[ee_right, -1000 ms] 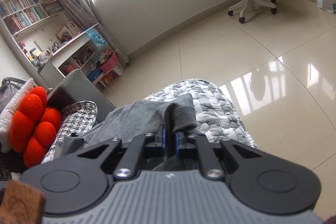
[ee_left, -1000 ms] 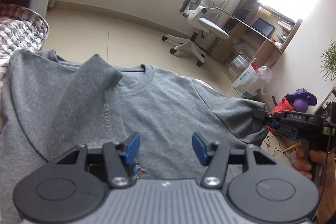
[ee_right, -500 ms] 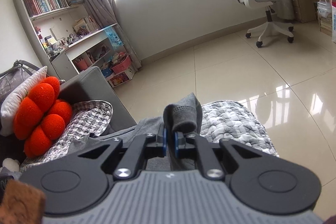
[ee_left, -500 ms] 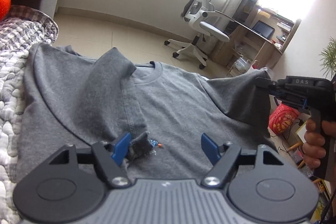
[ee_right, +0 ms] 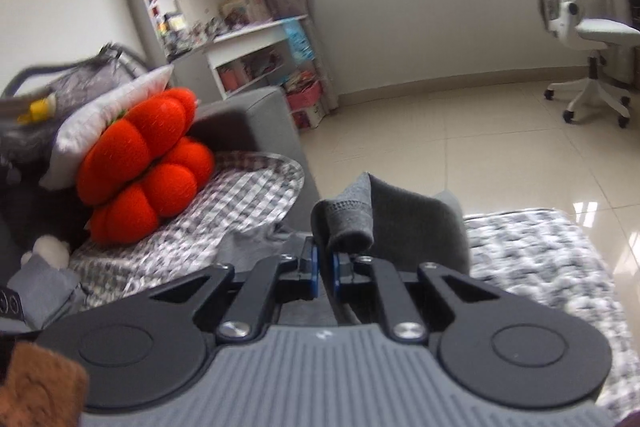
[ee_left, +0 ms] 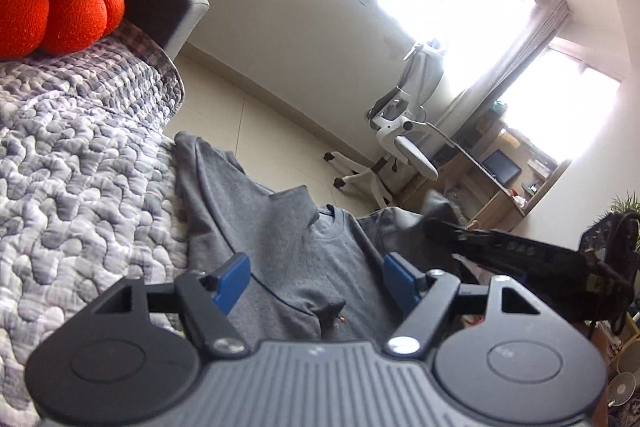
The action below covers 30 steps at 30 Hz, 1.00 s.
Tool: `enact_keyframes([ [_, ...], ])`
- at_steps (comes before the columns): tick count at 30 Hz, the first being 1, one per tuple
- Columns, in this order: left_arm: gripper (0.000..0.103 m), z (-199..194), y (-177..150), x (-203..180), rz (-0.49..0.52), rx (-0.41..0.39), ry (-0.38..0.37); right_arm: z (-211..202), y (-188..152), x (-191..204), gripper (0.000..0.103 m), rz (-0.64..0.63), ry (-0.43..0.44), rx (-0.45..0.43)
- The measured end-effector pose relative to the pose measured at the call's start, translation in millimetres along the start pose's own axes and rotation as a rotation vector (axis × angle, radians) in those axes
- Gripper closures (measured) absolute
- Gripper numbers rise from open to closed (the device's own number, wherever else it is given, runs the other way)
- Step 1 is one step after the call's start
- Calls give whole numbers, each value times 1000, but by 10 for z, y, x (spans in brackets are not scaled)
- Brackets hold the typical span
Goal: Fold clothes
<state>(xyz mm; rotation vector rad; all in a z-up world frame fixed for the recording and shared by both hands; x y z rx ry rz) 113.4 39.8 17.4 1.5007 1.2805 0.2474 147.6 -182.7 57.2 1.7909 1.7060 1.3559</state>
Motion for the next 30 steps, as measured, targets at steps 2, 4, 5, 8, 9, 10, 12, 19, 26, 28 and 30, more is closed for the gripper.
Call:
enact_keyframes([
  [2, 28, -39, -26, 25, -10, 7, 5, 371, -283, 236, 92, -138, -68, 98],
  [4, 28, -93, -50, 38, -7, 8, 10, 581, -553, 320, 89, -268, -139, 152],
  [5, 28, -137, -59, 32, 8, 2, 10, 534, -615, 328, 87, -272, -113, 151],
  [8, 28, -186, -86, 23, 31, -3, 13, 185, -673, 319, 46, -197, 58, 136],
  [9, 28, -145, -98, -23, 45, 4, 11, 9, -645, 302, 38, -154, 114, 117],
  [10, 28, -105, -109, -68, 59, 11, 8, -146, -613, 260, 37, -124, 147, 97],
  [12, 28, -24, -132, -160, 87, 24, 4, -495, -504, 100, 37, -48, 169, 37],
  [19, 28, 350, -210, -526, 214, 87, 6, -1292, -943, -433, 37, -29, 67, 16],
  [26, 28, 959, -181, -962, 367, 176, 65, -1496, -1362, -472, 37, -149, 28, 22],
  [28, 28, 1159, -234, -1043, 393, 256, 131, -1485, -1444, -424, 42, -148, 71, 45],
  [30, 36, 1324, -277, -1063, 411, 312, 223, -1441, -1577, -392, 61, -186, 52, 62],
])
Point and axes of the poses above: each gripper's, at about its wrist camera, not at the fingertips, and z roughly the way its jaws point, x to its left, y to its top, the point moved 6 cm from there along z, roughly the way its jaws point, and after that the axes turned 11 degrees about z, right-handed, at the moved point
